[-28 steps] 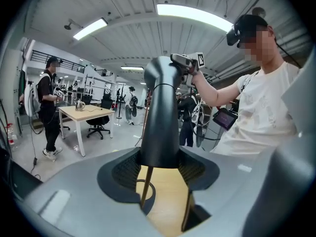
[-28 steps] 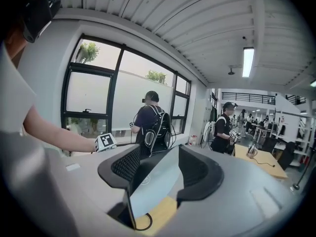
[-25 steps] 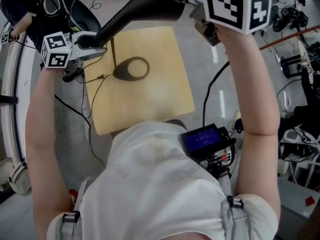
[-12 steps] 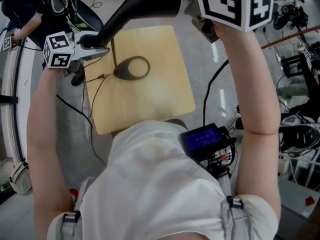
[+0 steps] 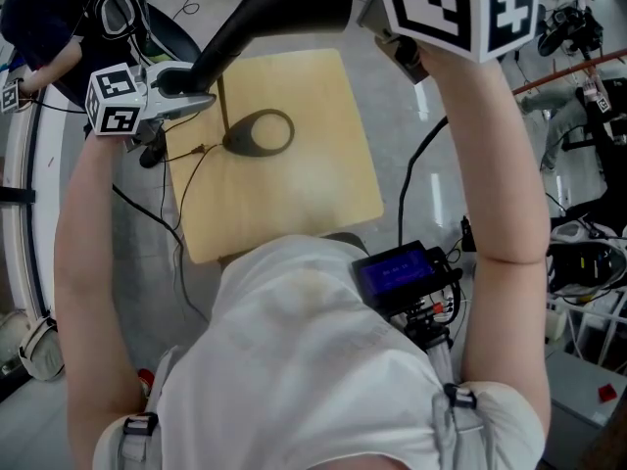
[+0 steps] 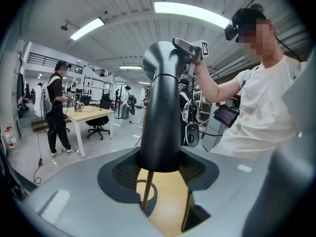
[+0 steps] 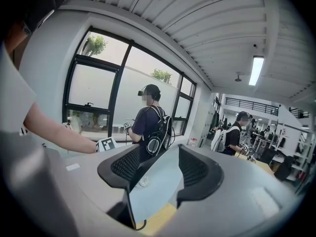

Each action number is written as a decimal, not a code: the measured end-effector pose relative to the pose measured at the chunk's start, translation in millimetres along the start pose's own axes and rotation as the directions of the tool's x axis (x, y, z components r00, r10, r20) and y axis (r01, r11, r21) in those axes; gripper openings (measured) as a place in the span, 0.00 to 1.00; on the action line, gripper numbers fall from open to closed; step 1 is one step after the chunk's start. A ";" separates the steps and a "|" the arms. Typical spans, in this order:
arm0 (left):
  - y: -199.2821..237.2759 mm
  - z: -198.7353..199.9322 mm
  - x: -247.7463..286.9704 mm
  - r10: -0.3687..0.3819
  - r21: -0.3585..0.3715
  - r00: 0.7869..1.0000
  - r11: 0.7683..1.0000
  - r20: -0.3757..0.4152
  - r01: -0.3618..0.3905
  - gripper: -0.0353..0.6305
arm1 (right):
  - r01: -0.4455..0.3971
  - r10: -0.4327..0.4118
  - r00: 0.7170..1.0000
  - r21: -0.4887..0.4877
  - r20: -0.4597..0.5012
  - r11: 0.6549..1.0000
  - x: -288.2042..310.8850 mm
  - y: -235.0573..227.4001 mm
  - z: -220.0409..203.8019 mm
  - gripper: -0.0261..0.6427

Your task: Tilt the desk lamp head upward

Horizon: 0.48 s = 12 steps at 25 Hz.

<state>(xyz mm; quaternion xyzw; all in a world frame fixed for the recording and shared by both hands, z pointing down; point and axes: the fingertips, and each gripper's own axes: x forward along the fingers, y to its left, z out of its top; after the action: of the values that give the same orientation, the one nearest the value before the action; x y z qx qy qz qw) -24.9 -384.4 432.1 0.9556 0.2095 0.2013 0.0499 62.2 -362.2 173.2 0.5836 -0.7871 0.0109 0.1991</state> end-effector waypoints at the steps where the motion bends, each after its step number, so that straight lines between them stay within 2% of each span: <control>1: 0.0 0.0 0.0 0.003 -0.001 1.000 1.000 0.000 -0.003 0.38 | 0.000 0.000 1.000 0.001 0.001 1.000 -0.5 -0.1 0.0 0.43; 7: 3.2 -0.8 -0.5 0.002 0.002 1.000 1.000 0.025 -0.002 0.38 | 0.000 0.000 1.000 0.005 0.000 1.000 1.4 -1.7 -0.4 0.43; 12: 8.2 2.5 -1.8 0.038 0.031 0.998 0.999 0.041 -0.040 0.39 | -0.008 0.008 1.000 0.023 0.017 1.000 3.5 -4.0 2.6 0.43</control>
<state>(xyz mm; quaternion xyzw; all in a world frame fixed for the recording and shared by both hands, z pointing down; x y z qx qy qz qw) -22.3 -392.6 430.6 0.9640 0.1930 0.1795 0.0350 64.2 -367.3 171.1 0.5829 -0.7910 0.0156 0.1855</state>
